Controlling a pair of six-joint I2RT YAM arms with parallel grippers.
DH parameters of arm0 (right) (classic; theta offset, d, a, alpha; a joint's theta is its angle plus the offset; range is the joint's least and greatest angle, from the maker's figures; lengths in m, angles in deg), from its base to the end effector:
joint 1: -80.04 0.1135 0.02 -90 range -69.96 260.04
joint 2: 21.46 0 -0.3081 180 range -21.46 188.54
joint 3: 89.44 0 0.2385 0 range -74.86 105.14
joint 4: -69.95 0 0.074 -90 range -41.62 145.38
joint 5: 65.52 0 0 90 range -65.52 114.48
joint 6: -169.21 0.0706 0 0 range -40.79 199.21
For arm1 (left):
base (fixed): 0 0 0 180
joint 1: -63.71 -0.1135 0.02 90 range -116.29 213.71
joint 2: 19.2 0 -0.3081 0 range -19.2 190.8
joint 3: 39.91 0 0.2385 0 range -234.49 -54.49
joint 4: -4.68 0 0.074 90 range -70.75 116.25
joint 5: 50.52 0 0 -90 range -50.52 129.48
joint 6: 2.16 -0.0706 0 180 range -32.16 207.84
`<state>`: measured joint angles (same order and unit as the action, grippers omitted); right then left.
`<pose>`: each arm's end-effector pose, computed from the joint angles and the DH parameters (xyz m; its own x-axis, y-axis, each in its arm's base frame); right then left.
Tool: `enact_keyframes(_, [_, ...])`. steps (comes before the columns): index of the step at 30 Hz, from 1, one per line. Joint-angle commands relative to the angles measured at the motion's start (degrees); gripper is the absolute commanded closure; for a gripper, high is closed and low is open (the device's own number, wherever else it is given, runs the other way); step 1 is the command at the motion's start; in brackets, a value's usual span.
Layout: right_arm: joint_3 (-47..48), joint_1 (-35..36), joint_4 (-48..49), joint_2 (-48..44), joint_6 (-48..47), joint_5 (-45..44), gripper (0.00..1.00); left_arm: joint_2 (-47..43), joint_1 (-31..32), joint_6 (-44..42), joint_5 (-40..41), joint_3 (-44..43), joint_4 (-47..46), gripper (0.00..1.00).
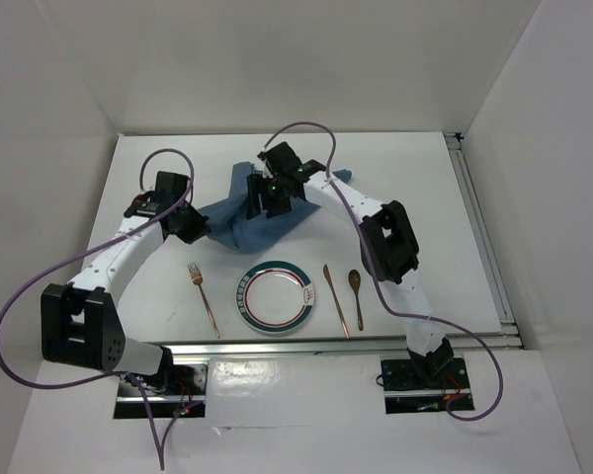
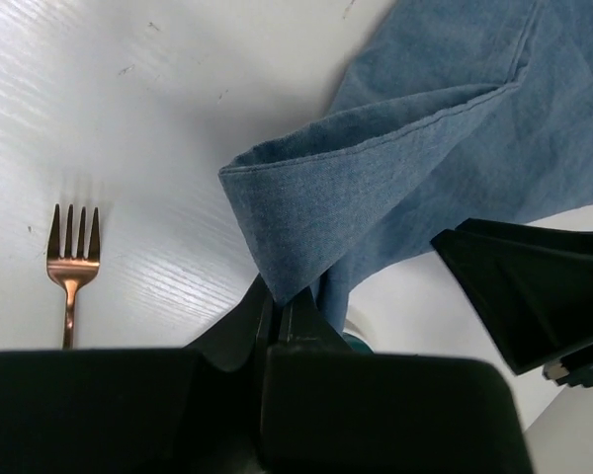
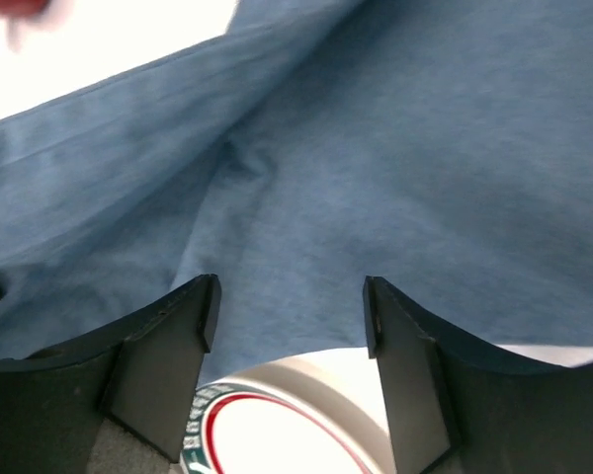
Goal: Set the dinner table for one person
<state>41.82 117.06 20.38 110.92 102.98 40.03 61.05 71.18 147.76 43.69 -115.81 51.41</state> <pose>0.4326 0.3499 0.2265 -0.8538 -0.1575 -0.4962 -0.4059 0.7981 0.4452 0.2945 -0.0334 0.2867 -0.4593 -0.8102 -0.3643 -0.6255 0.5861 -0.5150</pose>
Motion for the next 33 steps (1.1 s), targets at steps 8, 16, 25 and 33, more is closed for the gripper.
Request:
enact_keyframes(8, [7.4, 5.6, 0.6, 5.5, 0.3, 7.0, 0.22, -2.5, -1.8, 2.7, -0.9, 4.4, -2.1, 1.0])
enact_keyframes(16, [10.1, 7.6, -1.8, 9.7, 0.8, 2.7, 0.38, -3.1, -2.8, 2.1, -0.9, 4.4, -2.1, 1.0])
enact_keyframes(25, [9.4, 5.0, -2.4, 6.8, 1.9, -6.3, 0.95, -3.6, -3.9, 1.0, -0.9, 4.4, -2.1, 1.0])
enact_keyframes(33, [12.1, -10.2, 3.4, -1.2, 4.3, -0.8, 1.0, 10.1, -2.3, -5.2, -12.0, -14.3, -7.4, 1.0])
